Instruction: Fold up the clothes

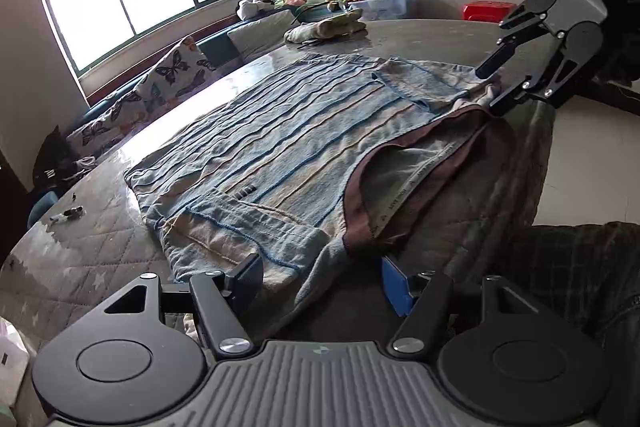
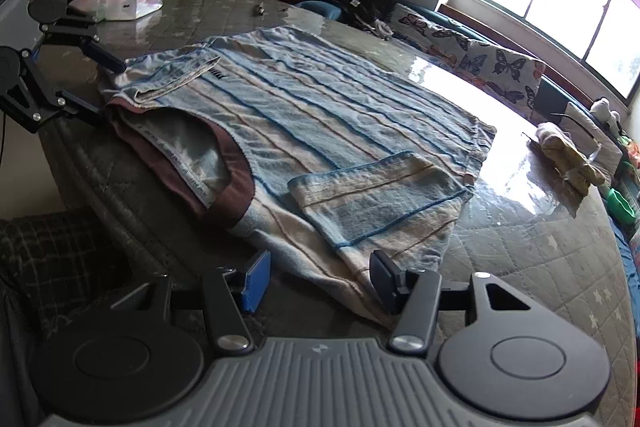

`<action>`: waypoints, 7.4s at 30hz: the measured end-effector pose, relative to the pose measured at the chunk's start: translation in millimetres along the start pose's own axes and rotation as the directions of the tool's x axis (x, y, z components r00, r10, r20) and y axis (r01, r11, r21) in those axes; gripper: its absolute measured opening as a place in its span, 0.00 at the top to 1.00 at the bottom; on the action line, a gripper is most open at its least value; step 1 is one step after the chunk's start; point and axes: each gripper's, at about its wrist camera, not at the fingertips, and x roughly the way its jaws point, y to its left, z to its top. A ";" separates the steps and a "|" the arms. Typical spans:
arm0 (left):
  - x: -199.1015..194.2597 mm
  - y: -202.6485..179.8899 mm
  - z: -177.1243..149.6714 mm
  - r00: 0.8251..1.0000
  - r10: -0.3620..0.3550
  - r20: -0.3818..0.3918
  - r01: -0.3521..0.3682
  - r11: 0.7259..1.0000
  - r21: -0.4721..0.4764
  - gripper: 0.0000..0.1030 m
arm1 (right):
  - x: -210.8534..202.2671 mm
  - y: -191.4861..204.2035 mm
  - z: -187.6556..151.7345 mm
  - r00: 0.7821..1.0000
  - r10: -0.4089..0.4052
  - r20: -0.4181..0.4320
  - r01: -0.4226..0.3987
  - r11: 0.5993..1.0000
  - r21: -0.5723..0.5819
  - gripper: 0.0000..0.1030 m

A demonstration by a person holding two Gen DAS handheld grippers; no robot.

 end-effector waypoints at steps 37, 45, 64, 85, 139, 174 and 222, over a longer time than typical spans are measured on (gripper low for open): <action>2.0 14.9 11.2 0.999 -0.038 0.032 0.041 0.994 -0.102 0.50 | 25.7 -17.3 27.7 0.990 0.110 0.090 -0.123 0.979 0.160 0.90; 9.1 5.6 3.1 1.000 -0.006 0.020 0.006 0.999 -0.033 0.45 | 17.0 -27.1 41.2 0.986 0.092 0.136 -0.120 0.968 0.221 0.92; 14.4 12.4 4.3 0.997 0.070 0.031 -0.070 0.998 -0.005 0.91 | 26.4 9.1 23.9 0.993 -0.045 0.112 0.039 0.998 0.051 0.69; -10.8 16.9 7.3 0.994 0.087 0.067 -0.084 0.995 -0.048 0.92 | 4.2 6.2 18.1 0.989 0.020 0.147 -0.022 1.000 0.010 0.96; 210.6 190.2 114.5 0.966 0.204 -0.159 -0.240 0.936 -0.256 0.67 | 196.4 -195.0 140.4 0.997 0.063 0.035 -0.072 0.884 0.461 0.82; 198.2 189.4 82.4 0.989 0.110 -0.097 -0.145 0.842 -0.519 0.49 | 205.4 -145.3 133.2 0.996 0.072 0.061 -0.091 0.905 0.417 0.67; 37.4 111.3 -11.4 0.979 0.197 -0.054 -0.178 0.695 -0.697 0.89 | 49.7 -119.6 -4.0 0.973 -0.176 0.150 0.028 0.733 0.679 0.93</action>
